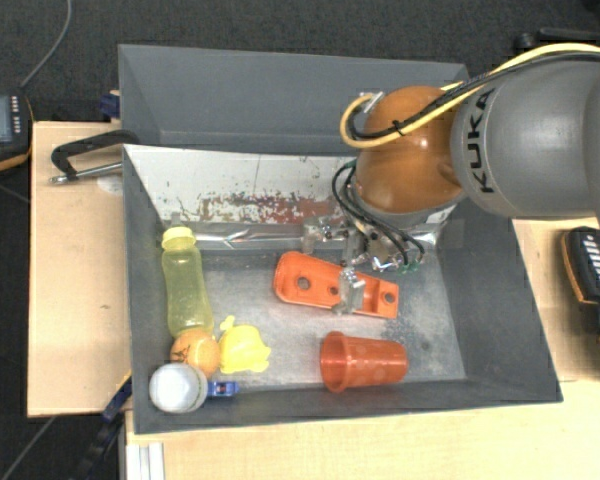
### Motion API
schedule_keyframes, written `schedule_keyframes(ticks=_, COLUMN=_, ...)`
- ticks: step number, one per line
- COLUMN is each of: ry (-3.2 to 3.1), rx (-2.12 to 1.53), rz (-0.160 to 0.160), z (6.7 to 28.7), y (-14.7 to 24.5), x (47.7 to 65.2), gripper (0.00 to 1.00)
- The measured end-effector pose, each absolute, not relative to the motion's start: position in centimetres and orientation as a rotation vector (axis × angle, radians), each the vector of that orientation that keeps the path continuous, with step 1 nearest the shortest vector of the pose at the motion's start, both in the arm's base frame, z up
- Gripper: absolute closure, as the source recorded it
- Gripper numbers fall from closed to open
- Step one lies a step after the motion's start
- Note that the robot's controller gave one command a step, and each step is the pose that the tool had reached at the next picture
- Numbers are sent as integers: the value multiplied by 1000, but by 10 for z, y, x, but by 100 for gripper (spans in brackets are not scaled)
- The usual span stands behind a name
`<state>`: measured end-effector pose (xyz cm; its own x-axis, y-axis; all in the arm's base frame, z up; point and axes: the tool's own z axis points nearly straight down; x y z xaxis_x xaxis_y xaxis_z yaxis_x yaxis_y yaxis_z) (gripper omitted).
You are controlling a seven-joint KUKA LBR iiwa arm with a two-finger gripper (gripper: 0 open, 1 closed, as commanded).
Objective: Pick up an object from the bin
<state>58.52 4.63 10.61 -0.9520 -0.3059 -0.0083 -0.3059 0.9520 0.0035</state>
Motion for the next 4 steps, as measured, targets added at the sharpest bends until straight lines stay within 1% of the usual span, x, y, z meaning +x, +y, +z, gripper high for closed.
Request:
schedule_keyframes(ticks=1, ry=3084, rx=-549, rz=9, z=71, y=40, x=583, gripper=100)
schedule_keyframes(ticks=2, ry=3084, rx=-548, rz=10, z=71, y=40, x=583, gripper=100)
schedule_keyframes(ticks=3, ry=3080, rx=-552, rz=11, z=109, y=34, x=593, gripper=100)
schedule_keyframes(ticks=4, ry=3074, rx=-551, rz=10, z=130, y=35, x=593, gripper=100)
